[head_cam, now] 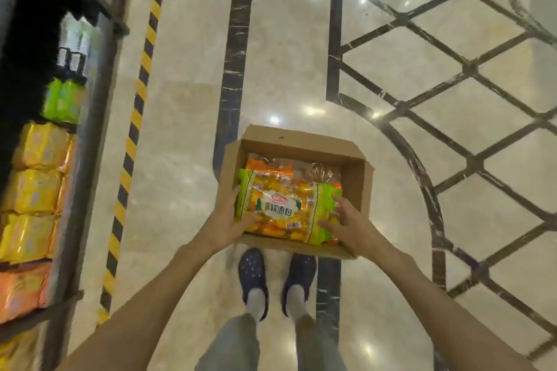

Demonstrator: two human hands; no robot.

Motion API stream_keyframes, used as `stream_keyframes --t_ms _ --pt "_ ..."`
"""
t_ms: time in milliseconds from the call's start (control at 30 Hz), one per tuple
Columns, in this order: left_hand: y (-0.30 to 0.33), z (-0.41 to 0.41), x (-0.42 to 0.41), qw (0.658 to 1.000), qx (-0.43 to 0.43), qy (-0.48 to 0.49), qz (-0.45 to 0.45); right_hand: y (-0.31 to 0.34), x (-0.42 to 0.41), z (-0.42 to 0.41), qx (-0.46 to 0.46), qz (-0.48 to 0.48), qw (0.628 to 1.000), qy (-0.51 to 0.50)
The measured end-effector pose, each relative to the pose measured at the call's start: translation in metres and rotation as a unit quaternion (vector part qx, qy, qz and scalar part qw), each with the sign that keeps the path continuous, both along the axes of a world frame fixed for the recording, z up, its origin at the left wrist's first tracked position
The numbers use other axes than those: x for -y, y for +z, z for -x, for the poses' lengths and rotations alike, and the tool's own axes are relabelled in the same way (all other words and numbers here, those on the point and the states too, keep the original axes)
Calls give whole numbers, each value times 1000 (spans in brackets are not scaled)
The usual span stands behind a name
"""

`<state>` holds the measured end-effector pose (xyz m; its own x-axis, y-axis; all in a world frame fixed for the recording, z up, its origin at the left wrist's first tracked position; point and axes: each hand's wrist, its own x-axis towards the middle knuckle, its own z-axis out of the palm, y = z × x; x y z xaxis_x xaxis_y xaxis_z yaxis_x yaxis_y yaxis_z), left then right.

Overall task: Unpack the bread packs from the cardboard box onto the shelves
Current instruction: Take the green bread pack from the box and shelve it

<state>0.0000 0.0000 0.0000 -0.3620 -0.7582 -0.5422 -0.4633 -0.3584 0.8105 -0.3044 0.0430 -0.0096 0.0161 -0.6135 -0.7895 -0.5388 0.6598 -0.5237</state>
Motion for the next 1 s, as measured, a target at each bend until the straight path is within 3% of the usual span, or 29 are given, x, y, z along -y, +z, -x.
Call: stream_keyframes --t_ms 167,267,433,667,1000 --pt "-126 8 2 999 13 50 -8 -95 -2 3 15 -25 998 -53" --pt "-193 5 -1 993 105 46 1 -144 -7 3 21 -26 993 -116" --pt "-269 8 -5 968 206 101 -104 -210 -17 4 25 -19 980 -195" --pt "-298 22 3 949 209 152 -181 -250 -18 -2 32 -36 967 -251" --pt "-277 30 13 939 252 145 -182 -253 -1 14 41 -117 957 -262"
